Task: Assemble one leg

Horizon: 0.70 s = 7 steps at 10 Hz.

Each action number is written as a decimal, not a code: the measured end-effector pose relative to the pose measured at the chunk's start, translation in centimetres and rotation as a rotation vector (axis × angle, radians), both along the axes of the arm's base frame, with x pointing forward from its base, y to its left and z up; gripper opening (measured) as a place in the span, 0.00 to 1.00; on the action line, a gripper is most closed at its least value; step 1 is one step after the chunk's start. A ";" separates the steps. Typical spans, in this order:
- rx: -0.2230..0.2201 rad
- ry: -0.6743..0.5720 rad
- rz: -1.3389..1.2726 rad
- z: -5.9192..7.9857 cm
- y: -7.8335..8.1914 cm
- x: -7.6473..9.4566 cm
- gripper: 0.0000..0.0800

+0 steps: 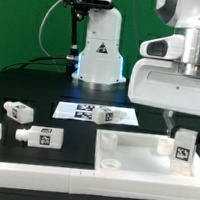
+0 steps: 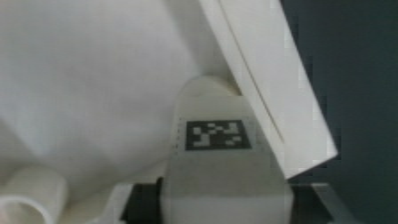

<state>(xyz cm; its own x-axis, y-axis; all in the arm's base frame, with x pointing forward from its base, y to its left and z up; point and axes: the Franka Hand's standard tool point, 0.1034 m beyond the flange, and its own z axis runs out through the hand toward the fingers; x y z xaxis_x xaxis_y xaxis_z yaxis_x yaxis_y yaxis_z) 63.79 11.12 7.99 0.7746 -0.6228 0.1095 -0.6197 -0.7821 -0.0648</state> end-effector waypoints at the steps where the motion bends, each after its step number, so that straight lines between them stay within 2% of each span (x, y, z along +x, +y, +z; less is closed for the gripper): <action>1: 0.019 -0.001 -0.143 0.0 0.1 0.0 0.36; 2: 0.046 -0.002 -0.310 -0.1 0.1 -0.1 0.36; 4: 0.152 -0.004 -0.728 -0.1 0.5 -0.1 0.36; 6: 0.181 0.003 -0.827 0.0 0.5 -0.1 0.36; 7: 0.178 0.003 -0.806 -0.1 0.6 -0.1 0.36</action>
Offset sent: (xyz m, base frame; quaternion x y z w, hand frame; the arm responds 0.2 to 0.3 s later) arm 0.0223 0.0276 0.0035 0.1323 -0.0222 0.5179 0.8448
